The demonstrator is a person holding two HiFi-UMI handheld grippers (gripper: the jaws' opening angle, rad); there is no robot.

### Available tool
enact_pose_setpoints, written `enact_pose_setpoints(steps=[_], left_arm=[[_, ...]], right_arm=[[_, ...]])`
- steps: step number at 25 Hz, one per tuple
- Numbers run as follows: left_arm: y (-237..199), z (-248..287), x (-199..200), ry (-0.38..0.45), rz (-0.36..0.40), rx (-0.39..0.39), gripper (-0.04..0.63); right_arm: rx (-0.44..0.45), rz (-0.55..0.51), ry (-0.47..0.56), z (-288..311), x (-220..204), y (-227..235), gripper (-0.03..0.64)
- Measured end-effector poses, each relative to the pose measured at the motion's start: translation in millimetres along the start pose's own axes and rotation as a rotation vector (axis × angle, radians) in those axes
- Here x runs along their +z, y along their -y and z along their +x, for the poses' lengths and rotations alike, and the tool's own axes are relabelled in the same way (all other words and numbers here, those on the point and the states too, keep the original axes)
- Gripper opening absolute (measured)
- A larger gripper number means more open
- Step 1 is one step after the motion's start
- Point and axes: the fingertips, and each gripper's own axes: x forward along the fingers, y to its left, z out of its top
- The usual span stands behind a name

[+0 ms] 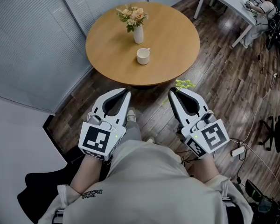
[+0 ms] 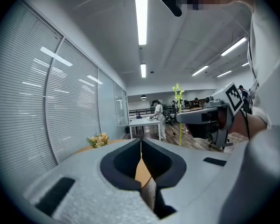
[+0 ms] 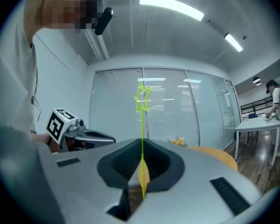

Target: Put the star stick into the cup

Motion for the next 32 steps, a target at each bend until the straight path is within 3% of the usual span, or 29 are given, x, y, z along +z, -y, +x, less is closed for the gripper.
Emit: enact_pose_setpoints(steps=[12,32], left_arm=[[-68,53,-19,-0.009,-0.018,-0.010,0.023],[-191,153,-18,0.003,-0.018,-0.138,0.023]], right_arm=[[-0.022,0.001,-0.033,73,-12,39,0.034],[-0.116,-0.001,-0.063,218,-1,104,0.034]])
